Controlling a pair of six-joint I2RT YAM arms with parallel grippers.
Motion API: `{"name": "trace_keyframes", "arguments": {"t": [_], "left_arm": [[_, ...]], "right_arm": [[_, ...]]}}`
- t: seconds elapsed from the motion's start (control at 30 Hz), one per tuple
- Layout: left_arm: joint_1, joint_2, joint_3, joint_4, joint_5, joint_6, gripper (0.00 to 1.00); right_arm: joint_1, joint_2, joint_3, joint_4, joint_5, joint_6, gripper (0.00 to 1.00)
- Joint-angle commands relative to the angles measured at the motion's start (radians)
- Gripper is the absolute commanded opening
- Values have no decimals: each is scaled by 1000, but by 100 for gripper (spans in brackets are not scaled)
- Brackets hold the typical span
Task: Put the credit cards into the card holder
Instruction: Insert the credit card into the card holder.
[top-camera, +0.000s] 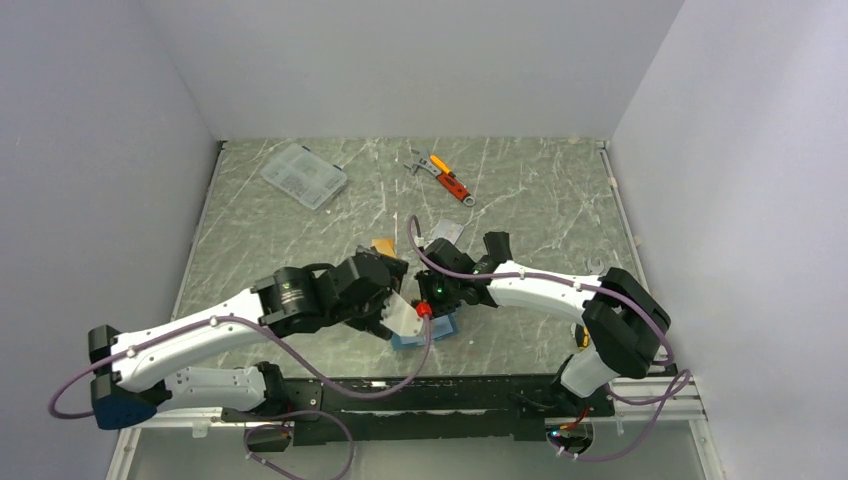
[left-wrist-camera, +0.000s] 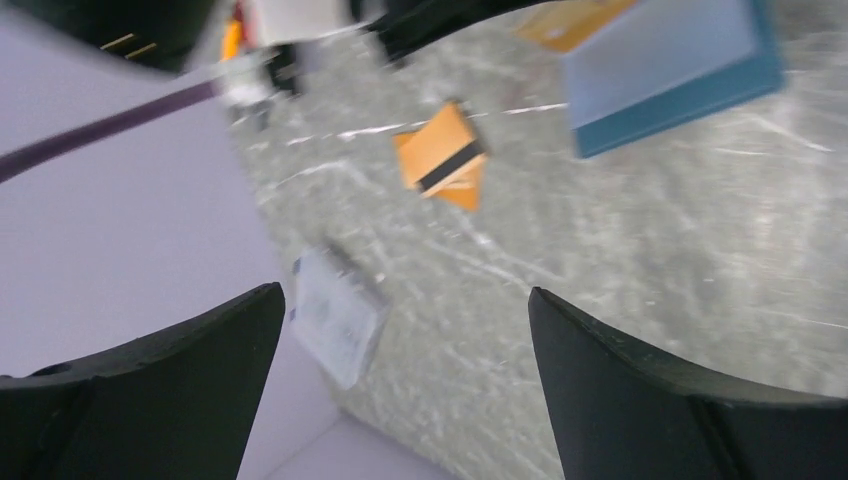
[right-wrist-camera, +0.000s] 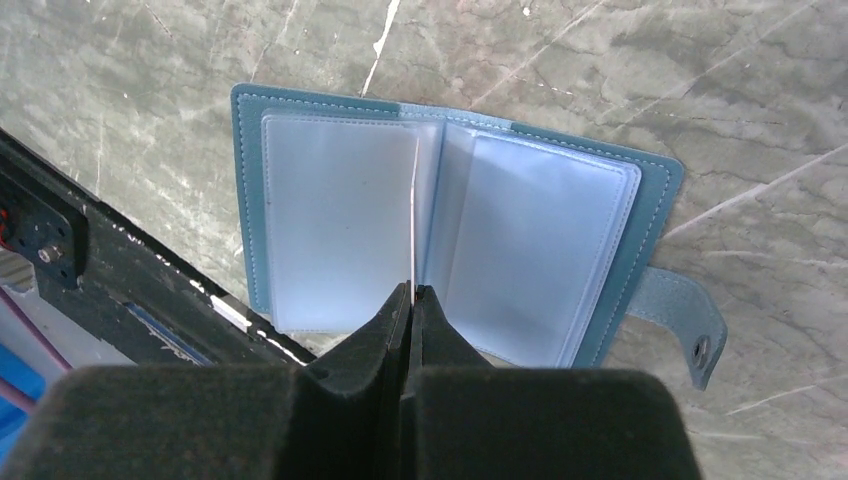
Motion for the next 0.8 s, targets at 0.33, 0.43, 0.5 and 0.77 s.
{"name": "trace_keyframes", "arguments": {"t": [0.33,0.43,0.5,0.77], "left_arm": [[-62,-329,-78,212,116,-126,99],[-63,-305,-90,38,325,-64,99],[-63,-331,-168,101,359,-40,94],[-63,-379,-557,471,359,173,64]], "right_arm": [[71,11,41,5,62,-13,0],[83,26,31,20,70,-11,0],[95,41,32,19,84,-10,0],[111,59,33,12,111,-18,0]]}}
